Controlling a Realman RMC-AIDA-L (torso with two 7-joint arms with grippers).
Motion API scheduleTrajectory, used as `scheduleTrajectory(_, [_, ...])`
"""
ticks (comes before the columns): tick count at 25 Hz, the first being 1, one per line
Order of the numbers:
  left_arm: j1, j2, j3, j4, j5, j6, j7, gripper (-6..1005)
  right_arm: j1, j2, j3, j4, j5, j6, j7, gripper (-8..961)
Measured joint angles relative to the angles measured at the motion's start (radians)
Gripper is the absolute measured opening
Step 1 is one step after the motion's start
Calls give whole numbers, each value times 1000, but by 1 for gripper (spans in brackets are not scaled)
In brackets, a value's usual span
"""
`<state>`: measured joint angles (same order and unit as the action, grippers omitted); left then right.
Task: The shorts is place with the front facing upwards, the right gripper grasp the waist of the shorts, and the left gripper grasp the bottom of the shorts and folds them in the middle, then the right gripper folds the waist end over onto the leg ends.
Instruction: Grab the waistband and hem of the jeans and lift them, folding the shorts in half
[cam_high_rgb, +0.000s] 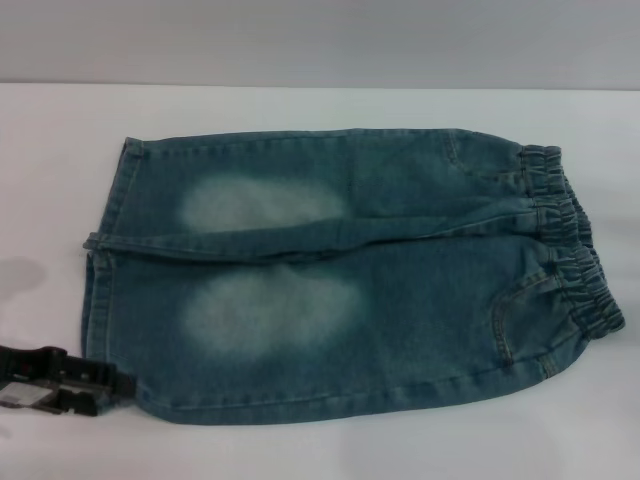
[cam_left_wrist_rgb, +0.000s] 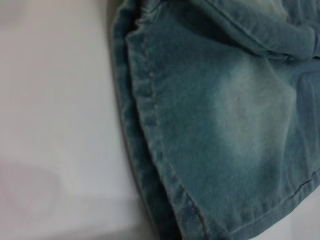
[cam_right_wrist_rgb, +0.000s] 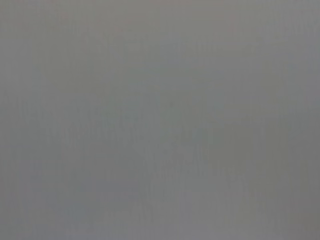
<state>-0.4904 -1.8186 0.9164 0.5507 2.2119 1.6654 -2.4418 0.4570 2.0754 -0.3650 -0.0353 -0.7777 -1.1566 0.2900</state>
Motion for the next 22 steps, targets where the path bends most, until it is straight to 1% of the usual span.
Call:
scheduleTrajectory(9, [-28, -6, -4, 5, -9, 2, 11, 797, -4, 0, 2, 0, 0, 0, 0, 627])
scheduleTrajectory(18, [-34, -7, -1, 5, -5, 9, 14, 796, 0, 0, 2, 2, 0, 0, 0, 628])
scheduleTrajectory(21, [-34, -6, 4, 5, -2, 8, 14, 637, 3, 0, 2, 2, 0, 0, 0, 627])
scheduleTrajectory(22, [-32, -5, 3, 5, -1, 6, 14, 612, 4, 0, 2, 1, 0, 0, 0, 627])
